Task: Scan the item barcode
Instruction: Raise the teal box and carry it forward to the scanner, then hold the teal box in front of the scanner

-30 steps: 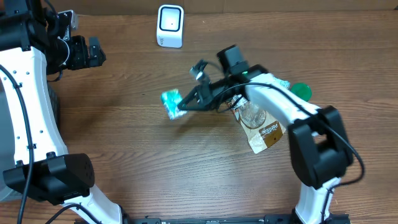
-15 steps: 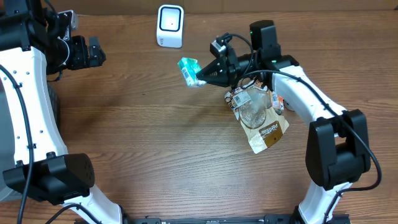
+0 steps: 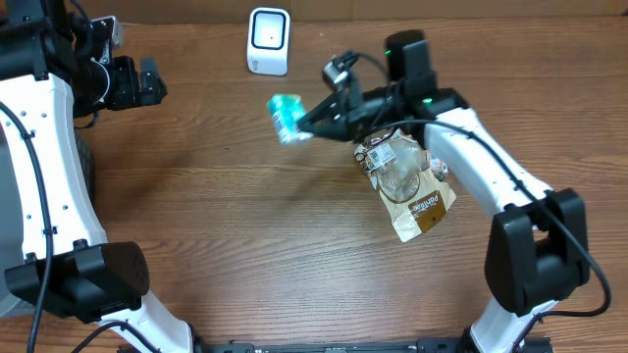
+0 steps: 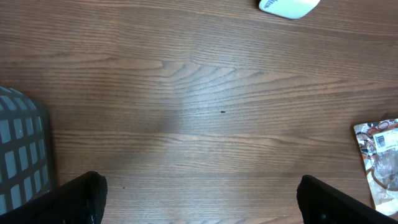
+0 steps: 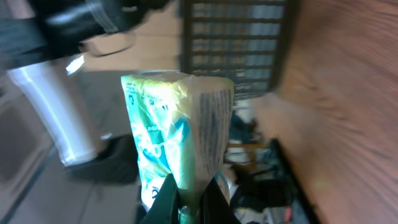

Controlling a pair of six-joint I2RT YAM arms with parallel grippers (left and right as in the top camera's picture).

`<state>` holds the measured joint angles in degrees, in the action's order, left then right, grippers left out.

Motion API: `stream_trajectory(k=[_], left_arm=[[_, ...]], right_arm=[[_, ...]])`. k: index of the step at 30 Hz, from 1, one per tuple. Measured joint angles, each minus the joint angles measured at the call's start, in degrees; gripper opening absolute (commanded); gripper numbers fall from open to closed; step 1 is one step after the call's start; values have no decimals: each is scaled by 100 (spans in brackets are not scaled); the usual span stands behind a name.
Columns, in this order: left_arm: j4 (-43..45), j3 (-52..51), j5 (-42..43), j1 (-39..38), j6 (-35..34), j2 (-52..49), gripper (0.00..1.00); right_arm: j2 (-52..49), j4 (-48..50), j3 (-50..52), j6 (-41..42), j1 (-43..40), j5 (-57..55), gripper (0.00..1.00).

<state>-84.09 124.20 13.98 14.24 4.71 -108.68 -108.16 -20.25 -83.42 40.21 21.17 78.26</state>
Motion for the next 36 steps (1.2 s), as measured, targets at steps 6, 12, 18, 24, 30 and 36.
stream_trajectory(k=[6, 12, 18, 24, 30, 36], left_arm=[[7, 0, -2, 0, 0, 0, 100], [2, 0, -2, 0, 0, 0, 100], [4, 0, 0, 0, 0, 0, 100], [-2, -4, -2, 0, 0, 0, 99], [4, -4, 0, 0, 0, 0, 100], [2, -4, -2, 0, 0, 0, 99]], right_arm=[[0, -1416, -9, -782, 730, -2079, 4], [-7, -3314, -579, -1467, 1060, -4581, 4], [-13, -3440, -2981, -2162, 1163, -7197, 4], [-555, -269, -3410, -3687, 1539, -9652, 4], [-1939, 1923, -3412, -5405, 1517, -10229, 4], [-3126, 2852, -3377, -6992, 1519, -10312, 4]])
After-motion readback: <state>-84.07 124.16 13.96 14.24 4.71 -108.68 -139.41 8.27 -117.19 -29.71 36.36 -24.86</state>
